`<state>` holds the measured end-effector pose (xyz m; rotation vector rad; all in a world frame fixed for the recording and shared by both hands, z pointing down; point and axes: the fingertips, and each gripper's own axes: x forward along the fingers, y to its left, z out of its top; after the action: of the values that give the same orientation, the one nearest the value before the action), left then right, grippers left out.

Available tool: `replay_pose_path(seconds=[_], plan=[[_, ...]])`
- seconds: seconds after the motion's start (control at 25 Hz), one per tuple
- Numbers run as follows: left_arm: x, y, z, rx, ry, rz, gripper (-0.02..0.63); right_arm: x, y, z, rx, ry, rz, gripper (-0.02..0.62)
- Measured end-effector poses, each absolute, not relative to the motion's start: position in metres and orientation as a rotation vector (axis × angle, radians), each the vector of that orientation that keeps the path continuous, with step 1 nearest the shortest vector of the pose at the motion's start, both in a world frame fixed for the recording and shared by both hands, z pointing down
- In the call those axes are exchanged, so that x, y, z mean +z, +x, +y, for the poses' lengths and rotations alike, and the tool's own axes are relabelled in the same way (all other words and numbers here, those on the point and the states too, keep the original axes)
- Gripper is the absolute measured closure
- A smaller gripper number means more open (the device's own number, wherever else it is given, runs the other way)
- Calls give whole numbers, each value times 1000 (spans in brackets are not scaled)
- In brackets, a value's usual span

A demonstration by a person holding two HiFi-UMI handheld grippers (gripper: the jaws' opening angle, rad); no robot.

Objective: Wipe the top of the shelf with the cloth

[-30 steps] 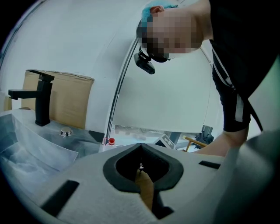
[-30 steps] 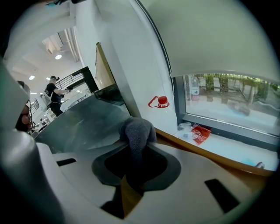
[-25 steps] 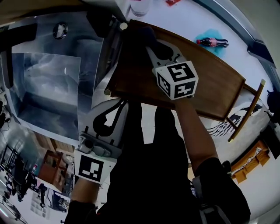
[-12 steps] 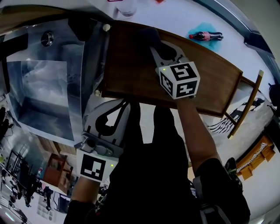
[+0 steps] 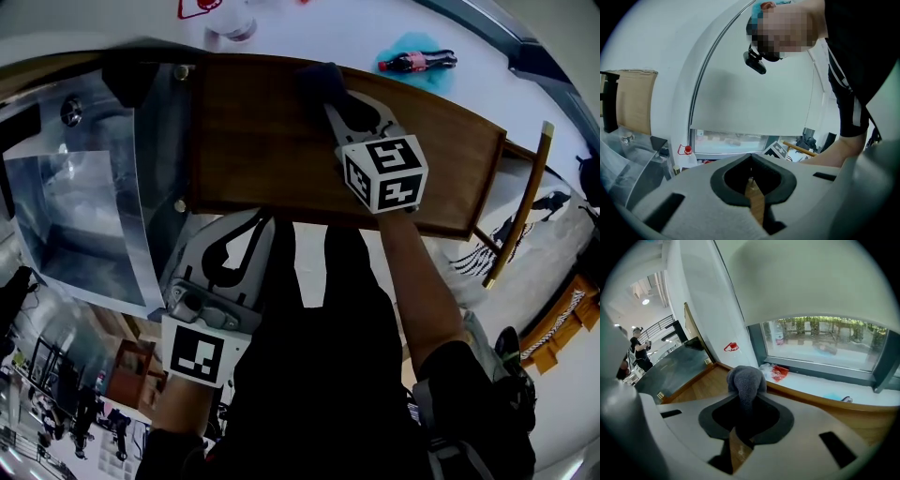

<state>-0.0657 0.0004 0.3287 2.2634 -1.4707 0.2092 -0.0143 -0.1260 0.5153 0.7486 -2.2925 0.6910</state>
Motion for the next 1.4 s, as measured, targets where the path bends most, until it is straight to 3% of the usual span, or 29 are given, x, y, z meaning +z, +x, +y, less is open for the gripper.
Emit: replay_pose_path(seconds=[1.4], plan=[[328,100,-35,234,2396,-1254,586,516,214,-162,758,1099,-2167,528]])
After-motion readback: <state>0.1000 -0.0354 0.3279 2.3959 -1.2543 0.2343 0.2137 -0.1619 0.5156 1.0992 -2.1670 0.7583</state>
